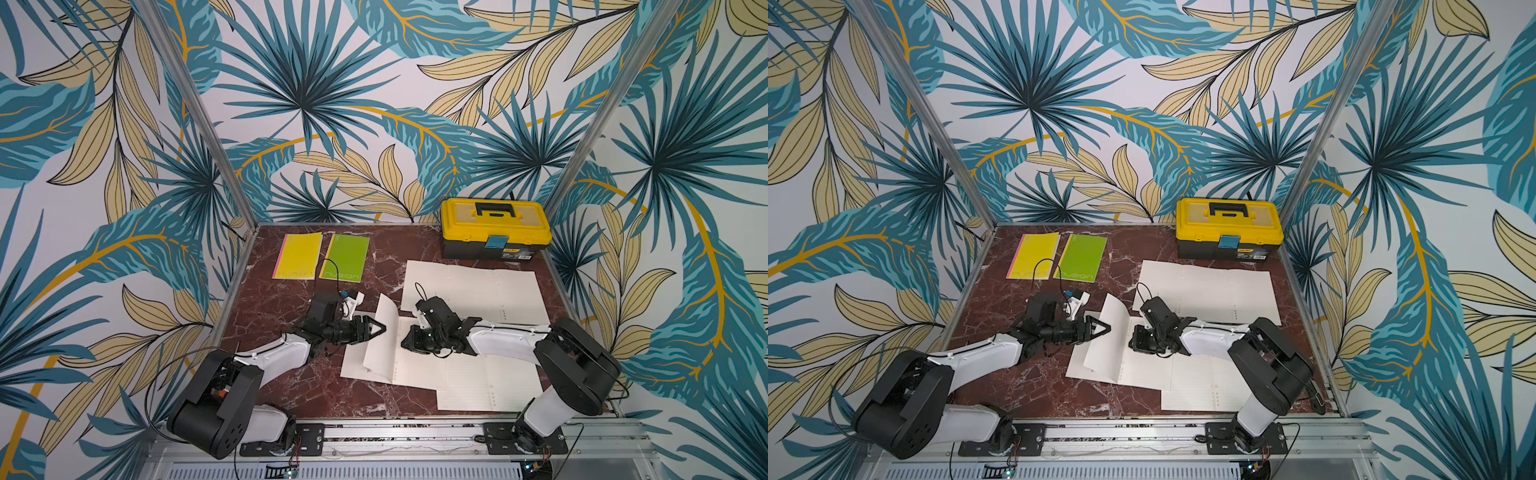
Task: Close the notebook
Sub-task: Close the notebook at the center of the board.
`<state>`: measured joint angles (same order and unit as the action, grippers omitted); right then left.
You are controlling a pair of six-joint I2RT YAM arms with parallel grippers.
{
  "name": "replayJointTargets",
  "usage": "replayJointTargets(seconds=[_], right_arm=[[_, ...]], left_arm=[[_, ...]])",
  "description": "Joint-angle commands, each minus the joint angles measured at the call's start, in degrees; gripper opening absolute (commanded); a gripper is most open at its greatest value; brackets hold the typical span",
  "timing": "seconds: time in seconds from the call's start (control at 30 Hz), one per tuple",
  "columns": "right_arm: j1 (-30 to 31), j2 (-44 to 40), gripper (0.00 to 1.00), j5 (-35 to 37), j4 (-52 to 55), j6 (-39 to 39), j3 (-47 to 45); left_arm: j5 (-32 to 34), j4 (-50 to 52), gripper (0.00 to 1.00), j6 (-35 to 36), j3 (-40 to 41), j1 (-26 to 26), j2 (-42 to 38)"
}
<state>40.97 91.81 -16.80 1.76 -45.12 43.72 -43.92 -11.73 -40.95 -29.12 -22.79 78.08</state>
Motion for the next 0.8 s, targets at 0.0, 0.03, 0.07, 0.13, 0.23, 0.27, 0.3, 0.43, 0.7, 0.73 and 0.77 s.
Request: replayJointTargets(seconds=[0.0,0.03,0.07,0.13,0.23,0.27,0.3,0.43,0.7,0.73,0.77], right_arm=[[0.0,-3.2,0.19,2.8,6.9,1.9,0.2],[0.0,-3.6,0.19,3.0,8.0,2.0,0.5],[-0.1,-3.9,0.19,3.2,8.6,2.1,0.5],[-0.2,-5.4,0.19,3.9,9.6,2.1,0.2],[-0.9,-9.0,0.19,5.8,12.4,2.2,-0.6],[-1.2,-10.1,0.19,6.5,13.7,2.2,-0.5],[-1.6,-11.5,0.19,7.1,15.0,2.5,-0.6],[-3.7,-17.2,0.2,10.1,20.3,3.3,-0.8],[-7.3,-26.2,0.23,12.4,28.0,4.9,-0.7],[-7.5,-26.6,0.23,12.5,28.2,5.0,-0.9],[-7.7,-27.0,0.23,12.7,28.5,5.0,-0.9]], left_arm=[[-0.9,-0.6,0.58,0.3,-2.2,-1.2,-0.5],[-0.9,-0.6,0.58,0.3,-2.5,-1.5,-0.1],[-0.8,-0.7,0.58,0.2,-2.8,-1.8,0.2],[-0.9,-1.1,0.58,-0.2,-3.3,-2.4,0.9],[-0.9,-1.6,0.58,-0.5,-4.1,-3.4,1.6],[-0.8,-1.6,0.58,-0.6,-4.4,-3.7,1.7],[-0.8,-1.6,0.58,-0.6,-4.8,-4.0,2.1],[-0.8,-2.5,0.58,-1.1,-6.0,-5.4,3.8],[0.1,-7.0,0.59,-3.0,-8.8,-10.2,10.3],[0.7,-7.2,0.58,-3.0,-9.3,-11.0,11.1],[1.7,-6.9,0.58,-2.8,-10.0,-12.0,11.9]])
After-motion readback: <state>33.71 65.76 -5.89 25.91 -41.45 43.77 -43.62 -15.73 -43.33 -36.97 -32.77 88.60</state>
